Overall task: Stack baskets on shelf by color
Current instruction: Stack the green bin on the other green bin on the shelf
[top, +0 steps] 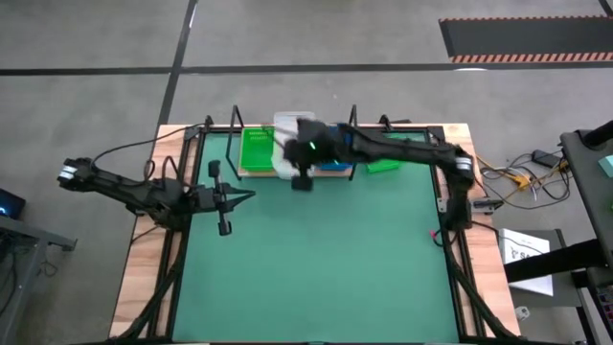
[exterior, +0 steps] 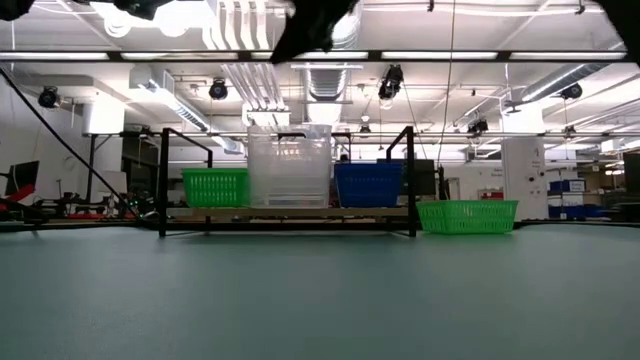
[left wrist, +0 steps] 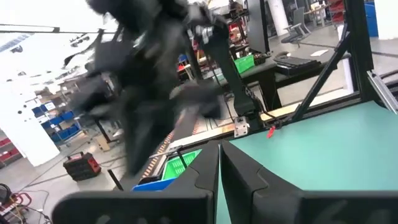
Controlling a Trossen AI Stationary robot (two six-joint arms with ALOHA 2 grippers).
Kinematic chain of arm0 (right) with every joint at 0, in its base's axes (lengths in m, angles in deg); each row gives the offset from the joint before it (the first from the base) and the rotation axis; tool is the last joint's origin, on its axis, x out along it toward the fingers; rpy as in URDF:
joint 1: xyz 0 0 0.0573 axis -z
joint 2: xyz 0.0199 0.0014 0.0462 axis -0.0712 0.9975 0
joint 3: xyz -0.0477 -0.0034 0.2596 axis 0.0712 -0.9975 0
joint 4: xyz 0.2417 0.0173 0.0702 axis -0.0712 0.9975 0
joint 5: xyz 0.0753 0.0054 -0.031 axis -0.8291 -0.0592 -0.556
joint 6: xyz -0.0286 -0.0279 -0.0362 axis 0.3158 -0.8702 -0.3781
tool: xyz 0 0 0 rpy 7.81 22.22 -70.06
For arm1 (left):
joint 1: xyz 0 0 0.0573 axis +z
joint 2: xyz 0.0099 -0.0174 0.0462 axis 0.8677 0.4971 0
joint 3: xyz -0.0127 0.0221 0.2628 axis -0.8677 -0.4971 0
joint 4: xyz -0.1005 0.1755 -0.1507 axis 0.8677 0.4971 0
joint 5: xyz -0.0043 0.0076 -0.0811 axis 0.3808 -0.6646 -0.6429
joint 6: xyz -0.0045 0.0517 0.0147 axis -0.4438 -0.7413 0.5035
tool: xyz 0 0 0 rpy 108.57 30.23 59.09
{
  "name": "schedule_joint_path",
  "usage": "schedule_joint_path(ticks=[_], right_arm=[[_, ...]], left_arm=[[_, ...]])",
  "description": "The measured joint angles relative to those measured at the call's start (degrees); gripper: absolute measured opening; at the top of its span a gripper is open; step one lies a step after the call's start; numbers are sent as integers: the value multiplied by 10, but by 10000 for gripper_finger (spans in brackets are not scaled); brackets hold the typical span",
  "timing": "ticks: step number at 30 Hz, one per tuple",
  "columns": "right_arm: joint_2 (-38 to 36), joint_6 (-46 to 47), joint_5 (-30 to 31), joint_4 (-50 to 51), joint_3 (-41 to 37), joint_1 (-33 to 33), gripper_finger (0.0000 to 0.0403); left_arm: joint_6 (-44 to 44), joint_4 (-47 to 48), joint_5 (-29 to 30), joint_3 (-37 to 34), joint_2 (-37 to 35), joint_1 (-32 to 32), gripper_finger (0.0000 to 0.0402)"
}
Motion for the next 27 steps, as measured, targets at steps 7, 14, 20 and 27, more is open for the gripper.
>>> schedule_joint_path(ticks=[7,14,20,27], right_arm=[[-140,7,1,-65,-194,-139,8],[-248,-68,14,-340,-477,-210,8],[-247,-161,-16,-703,-677,-186,9],[-213,-141,-81,-884,-775,-151,9]], left_arm=[[55,-4,-4,0,37,0,0],[208,-24,-64,0,126,-1,0],[303,-232,-93,-28,309,-29,0],[299,-502,-96,-25,500,-45,0]])
